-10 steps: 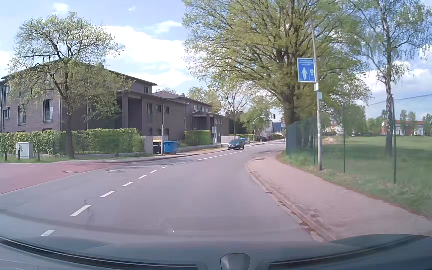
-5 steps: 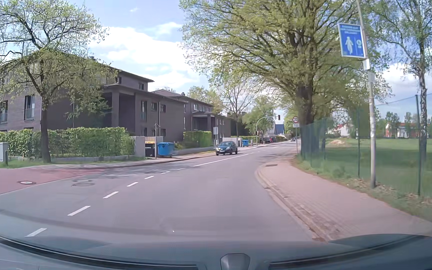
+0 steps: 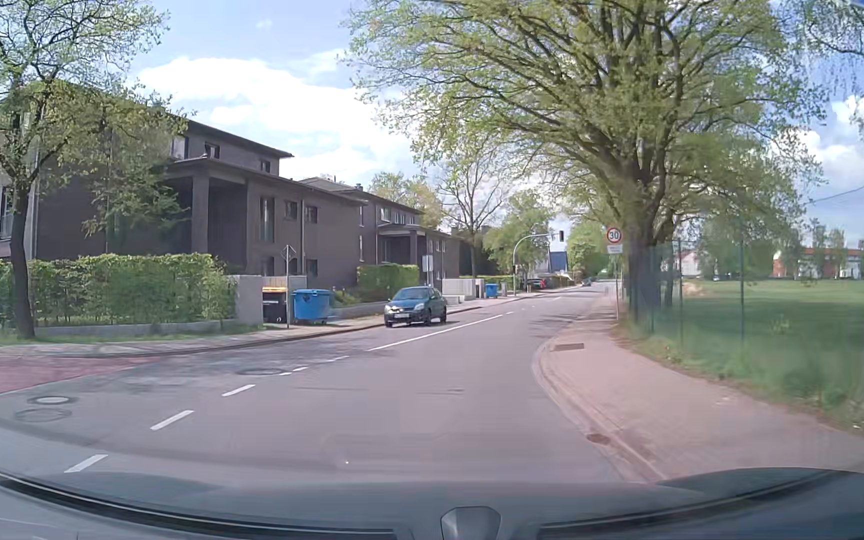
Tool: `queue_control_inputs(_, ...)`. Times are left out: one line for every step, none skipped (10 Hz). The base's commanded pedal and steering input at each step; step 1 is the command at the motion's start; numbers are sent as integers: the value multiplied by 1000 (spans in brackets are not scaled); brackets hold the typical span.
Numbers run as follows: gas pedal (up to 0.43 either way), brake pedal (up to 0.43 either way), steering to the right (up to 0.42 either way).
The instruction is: Follow the waypoints while adhering to traffic rules and regulations
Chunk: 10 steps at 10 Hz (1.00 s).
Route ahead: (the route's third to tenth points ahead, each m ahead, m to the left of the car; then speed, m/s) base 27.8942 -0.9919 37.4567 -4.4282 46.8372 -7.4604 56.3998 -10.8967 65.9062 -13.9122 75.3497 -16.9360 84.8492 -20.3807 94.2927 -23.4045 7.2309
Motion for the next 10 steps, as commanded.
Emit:
queue_control_inputs(0, 104, 24)
queue_control_inputs(0, 104, 28)
queue_control_inputs(0, 104, 33)
queue_control_inputs(0, 98, 34)
queue_control_inputs(0, 98, 37)
queue_control_inputs(0, 91, 42)
queue_control_inputs(0, 55, 49)
queue_control_inputs(0, 0, 54)
queue_control_inputs(0, 0, 61)
queue_control_inputs(0, 0, 69)
